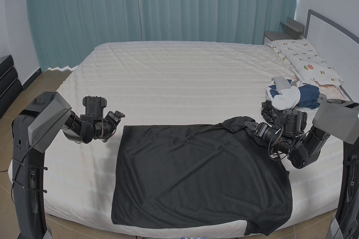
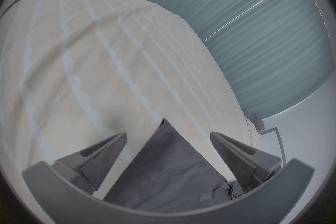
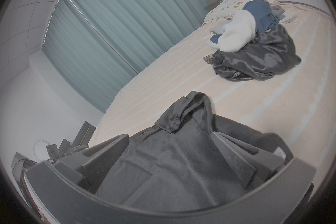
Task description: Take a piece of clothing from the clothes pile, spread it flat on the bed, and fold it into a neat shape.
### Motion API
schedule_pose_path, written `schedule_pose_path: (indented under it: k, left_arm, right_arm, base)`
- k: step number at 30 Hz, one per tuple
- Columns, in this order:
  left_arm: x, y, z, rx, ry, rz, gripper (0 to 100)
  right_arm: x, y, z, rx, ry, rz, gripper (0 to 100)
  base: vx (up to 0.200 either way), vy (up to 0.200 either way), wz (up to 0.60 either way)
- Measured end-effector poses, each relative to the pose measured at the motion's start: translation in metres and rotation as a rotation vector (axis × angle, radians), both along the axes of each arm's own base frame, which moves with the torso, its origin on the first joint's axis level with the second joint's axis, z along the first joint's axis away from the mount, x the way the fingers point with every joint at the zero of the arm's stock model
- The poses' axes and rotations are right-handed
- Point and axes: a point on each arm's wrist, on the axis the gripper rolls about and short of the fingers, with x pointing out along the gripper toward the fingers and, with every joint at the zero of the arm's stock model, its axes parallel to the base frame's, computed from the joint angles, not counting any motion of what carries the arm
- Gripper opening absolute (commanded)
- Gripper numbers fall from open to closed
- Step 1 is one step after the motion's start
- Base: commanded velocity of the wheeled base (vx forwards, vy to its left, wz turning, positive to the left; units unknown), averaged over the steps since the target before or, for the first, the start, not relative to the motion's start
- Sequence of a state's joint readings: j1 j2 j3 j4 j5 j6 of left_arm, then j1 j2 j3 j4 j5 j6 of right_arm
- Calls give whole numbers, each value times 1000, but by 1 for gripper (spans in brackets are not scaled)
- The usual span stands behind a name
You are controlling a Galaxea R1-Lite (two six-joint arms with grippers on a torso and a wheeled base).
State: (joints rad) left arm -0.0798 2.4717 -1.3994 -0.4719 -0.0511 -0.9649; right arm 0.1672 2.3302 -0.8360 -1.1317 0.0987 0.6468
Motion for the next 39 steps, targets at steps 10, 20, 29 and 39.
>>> schedule_pose_path:
  k: [10,20,29,39]
  left_arm:
    - [-6,-1,10,-17,-3,12,100]
    - [-27,0,2,-30,31,26,100]
    - [-36,-1,-2,-36,34,26,100]
    - [-39,0,-4,-35,45,30,100]
  right_arm:
    - [31,20,-4,19,26,4,100]
    - [71,42,-19,13,138,-20,100]
    - [94,50,-25,11,141,-27,100]
    - [111,58,-23,30,101,-43,0]
  base:
    - [0,0,0]
    - [0,0,0]
    - [0,0,0]
    - [0,0,0]
